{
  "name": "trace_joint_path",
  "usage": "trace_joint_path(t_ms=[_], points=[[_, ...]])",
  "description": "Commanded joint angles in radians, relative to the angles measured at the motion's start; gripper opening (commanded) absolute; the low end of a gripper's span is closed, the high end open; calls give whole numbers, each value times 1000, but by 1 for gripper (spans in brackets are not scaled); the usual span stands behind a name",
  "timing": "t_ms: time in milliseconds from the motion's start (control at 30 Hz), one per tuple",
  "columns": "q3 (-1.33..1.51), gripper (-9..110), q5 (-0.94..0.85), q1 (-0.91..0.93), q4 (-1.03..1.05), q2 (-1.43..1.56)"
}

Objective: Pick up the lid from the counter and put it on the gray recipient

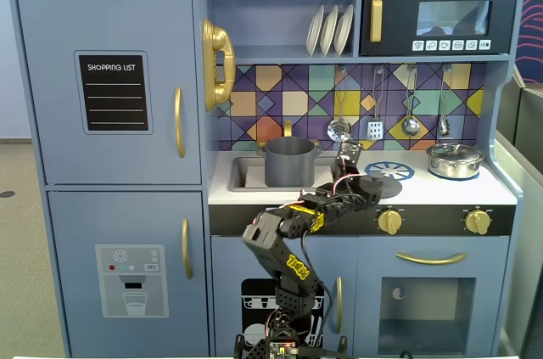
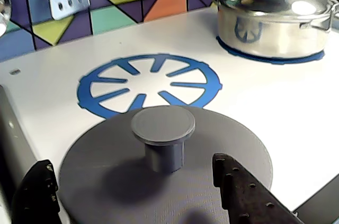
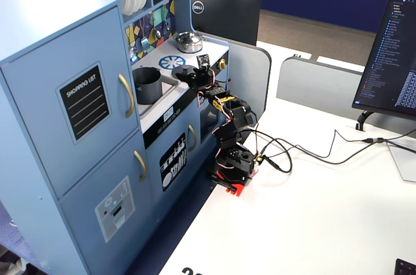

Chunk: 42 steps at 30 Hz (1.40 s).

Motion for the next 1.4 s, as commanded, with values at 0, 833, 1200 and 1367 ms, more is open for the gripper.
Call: trace_joint_path(t_ms=[0, 833, 1200, 1367], points=[[-114, 30, -15, 17, -34, -43], [-284, 19, 21, 37, -115, -319], [-308, 0, 34, -12, -129, -382], [-311, 0, 29, -29, -147, -368]])
